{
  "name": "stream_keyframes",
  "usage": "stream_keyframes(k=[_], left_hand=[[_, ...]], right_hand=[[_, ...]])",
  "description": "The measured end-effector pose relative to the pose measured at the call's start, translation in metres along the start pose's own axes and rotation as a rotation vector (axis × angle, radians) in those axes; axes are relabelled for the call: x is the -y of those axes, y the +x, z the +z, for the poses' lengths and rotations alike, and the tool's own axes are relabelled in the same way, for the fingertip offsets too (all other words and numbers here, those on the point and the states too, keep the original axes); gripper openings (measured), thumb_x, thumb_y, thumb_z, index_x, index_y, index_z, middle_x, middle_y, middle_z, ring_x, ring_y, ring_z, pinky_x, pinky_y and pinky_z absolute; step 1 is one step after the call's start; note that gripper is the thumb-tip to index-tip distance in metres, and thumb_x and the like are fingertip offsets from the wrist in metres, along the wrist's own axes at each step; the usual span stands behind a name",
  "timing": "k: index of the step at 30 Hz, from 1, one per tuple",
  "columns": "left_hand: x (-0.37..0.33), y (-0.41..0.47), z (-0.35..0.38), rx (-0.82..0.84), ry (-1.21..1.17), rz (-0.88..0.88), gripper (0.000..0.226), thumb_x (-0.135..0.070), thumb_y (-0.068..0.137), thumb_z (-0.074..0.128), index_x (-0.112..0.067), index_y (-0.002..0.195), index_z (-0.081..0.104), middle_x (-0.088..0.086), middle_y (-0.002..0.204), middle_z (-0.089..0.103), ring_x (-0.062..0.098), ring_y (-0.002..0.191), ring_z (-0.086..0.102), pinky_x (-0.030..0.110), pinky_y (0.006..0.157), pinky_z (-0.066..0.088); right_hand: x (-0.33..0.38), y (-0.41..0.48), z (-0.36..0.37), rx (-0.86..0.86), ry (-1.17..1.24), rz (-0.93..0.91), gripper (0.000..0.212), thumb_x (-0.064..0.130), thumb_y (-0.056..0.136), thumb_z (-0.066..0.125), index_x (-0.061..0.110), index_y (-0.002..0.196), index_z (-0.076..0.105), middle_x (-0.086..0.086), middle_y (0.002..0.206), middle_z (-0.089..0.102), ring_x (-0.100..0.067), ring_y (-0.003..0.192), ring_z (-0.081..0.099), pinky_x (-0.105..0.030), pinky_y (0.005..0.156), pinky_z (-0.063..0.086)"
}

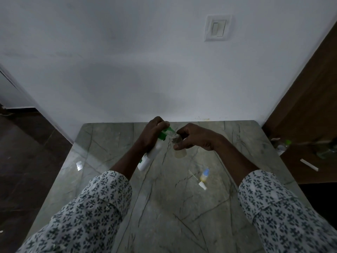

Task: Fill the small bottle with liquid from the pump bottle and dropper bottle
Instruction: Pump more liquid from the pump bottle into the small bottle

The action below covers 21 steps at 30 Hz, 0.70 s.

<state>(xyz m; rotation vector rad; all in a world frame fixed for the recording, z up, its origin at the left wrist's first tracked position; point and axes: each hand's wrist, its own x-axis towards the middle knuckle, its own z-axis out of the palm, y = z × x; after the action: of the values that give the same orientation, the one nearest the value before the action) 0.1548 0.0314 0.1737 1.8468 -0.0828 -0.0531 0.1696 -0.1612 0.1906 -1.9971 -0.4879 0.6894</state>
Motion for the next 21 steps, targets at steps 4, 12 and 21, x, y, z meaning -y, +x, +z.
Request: stream_keyframes(k=[4,12,21], left_hand=[[0.0,0.0,-0.002,-0.019,0.021,0.01,0.049,-0.05,0.081,0.056,-0.002,0.085,0.054,0.006,0.083,0.057,0.017,0.064,0.059,0.033,0.061,0.048],[-0.013,0.008,-0.003,-0.13,0.122,0.018,0.045,-0.064,0.079,0.055,-0.019,0.078,0.058,-0.002,0.083,0.061,0.024,0.08,0.062,0.052,0.08,0.052],[-0.037,0.017,-0.006,-0.057,0.236,0.031,0.056,-0.068,0.079,0.05,-0.014,0.09,0.059,-0.003,0.082,0.064,0.015,0.074,0.063,0.038,0.072,0.051]], right_hand=[[0.001,0.0,-0.002,-0.014,0.034,-0.024,0.039,0.023,0.07,0.084,0.012,0.105,0.072,-0.011,0.105,0.073,-0.034,0.106,0.064,-0.055,0.094,0.05],[0.003,-0.005,-0.013,-0.043,0.122,-0.154,0.041,0.005,0.08,0.075,0.007,0.119,0.065,-0.007,0.112,0.072,-0.017,0.104,0.068,-0.029,0.091,0.054],[0.004,-0.003,-0.04,-0.057,0.092,-0.177,0.041,0.004,0.075,0.079,0.01,0.114,0.067,-0.008,0.112,0.072,-0.023,0.108,0.066,-0.042,0.097,0.052]])
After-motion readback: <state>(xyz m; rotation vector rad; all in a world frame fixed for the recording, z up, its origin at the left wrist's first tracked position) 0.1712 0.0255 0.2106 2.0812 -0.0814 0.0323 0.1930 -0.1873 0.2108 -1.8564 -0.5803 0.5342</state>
